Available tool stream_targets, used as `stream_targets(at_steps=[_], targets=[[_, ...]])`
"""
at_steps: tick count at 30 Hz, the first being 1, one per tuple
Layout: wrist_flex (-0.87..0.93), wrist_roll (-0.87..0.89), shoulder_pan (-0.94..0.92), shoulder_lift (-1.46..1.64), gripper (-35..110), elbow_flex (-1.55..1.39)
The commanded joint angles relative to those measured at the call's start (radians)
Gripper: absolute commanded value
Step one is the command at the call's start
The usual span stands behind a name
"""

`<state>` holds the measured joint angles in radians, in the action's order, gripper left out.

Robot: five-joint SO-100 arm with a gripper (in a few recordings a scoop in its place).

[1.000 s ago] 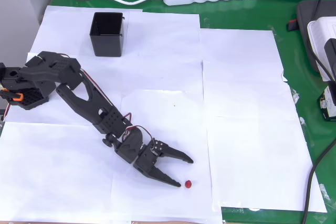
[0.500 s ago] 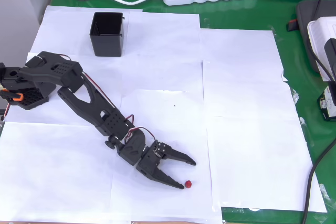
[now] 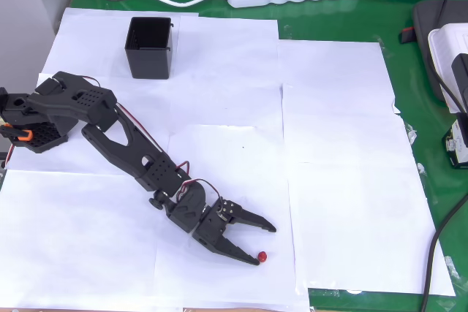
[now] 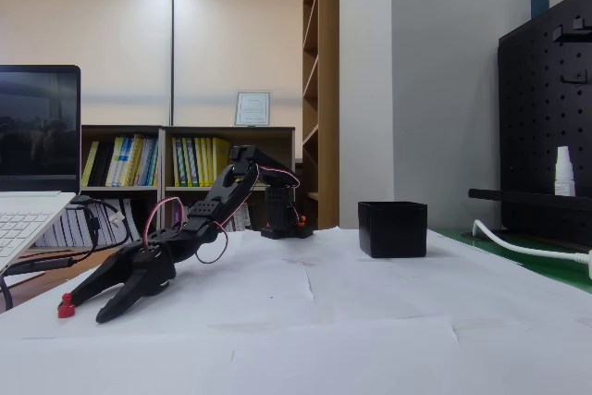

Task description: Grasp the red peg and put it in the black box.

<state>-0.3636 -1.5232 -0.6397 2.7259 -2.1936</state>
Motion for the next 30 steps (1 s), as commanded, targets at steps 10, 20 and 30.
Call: stream_targets(at_steps=[10, 20, 30], targets=[[0.031, -0.044, -0.015, 0.025, 27, -0.071], [0.046, -0.048, -0.017, 0.02, 23, -0.061], [0.049, -0.049, -0.012, 0.02, 19, -0.055]])
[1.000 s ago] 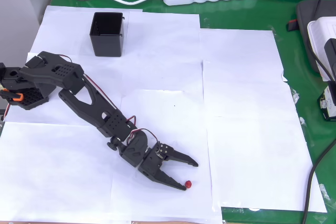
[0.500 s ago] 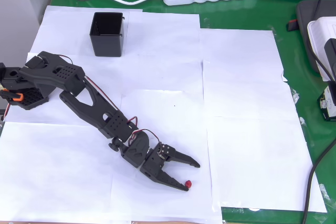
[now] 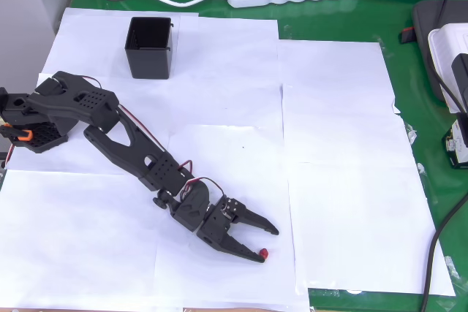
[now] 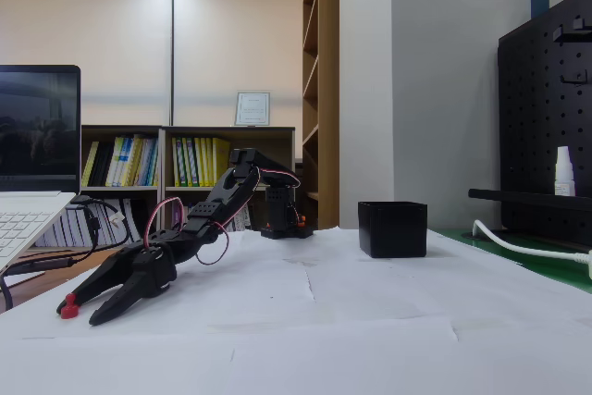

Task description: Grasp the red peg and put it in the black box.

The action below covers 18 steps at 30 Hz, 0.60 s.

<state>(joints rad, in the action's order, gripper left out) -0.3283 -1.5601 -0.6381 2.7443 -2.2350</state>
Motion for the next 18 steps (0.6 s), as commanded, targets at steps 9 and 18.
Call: stream_targets(at_steps=[9, 18], targets=[[0.012, -0.028, -0.021, 0.003, 17, -0.014], [0.011, -0.031, -0.032, 0.003, 17, -0.009]])
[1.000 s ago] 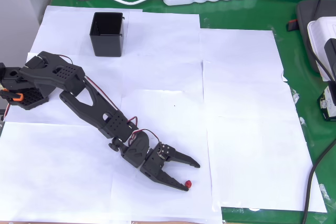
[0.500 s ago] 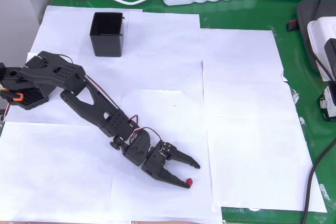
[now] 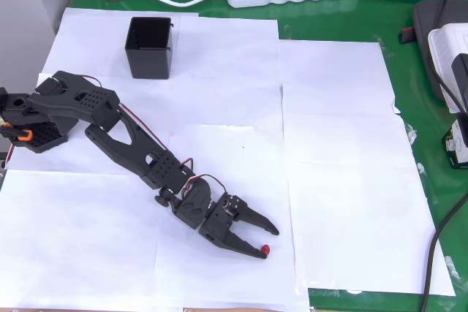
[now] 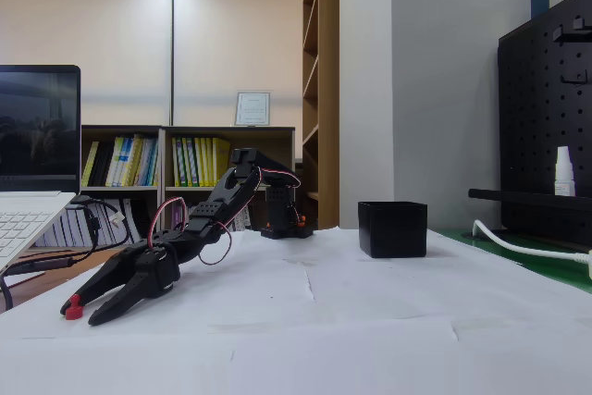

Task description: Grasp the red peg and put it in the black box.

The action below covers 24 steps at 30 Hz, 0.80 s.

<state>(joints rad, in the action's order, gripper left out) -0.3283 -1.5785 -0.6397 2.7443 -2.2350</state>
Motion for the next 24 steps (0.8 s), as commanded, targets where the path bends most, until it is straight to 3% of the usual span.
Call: stream_targets(at_steps=[1, 6, 10, 24], targets=[[0.009, -0.014, -0.031, 0.003, 17, -0.008], [0.002, -0.02, -0.041, 0.005, 13, 0.0], [-0.018, -0.063, -0.048, 0.005, 0, 0.026], [-0.031, -0.058, -0.049, 0.002, 0, 0.034]])
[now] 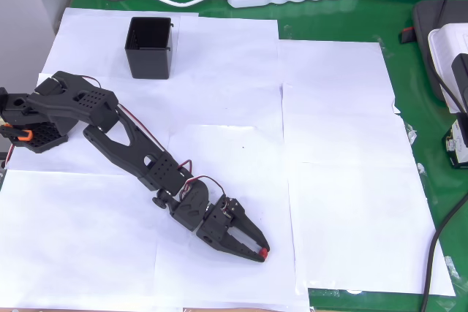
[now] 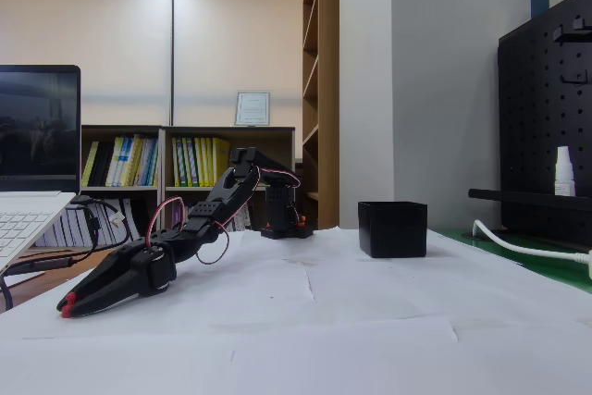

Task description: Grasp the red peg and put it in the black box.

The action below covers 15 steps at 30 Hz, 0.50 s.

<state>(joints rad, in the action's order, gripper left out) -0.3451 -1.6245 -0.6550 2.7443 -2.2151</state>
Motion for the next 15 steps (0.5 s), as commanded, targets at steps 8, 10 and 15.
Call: stream_targets(at_steps=[8, 10, 15], targets=[[0.342, 0.087, 0.084, -0.325, 0, 0.066], [0.597, 0.144, 0.138, -0.443, 0, -0.011], [0.953, 0.259, 0.284, -0.653, 0, -0.158]])
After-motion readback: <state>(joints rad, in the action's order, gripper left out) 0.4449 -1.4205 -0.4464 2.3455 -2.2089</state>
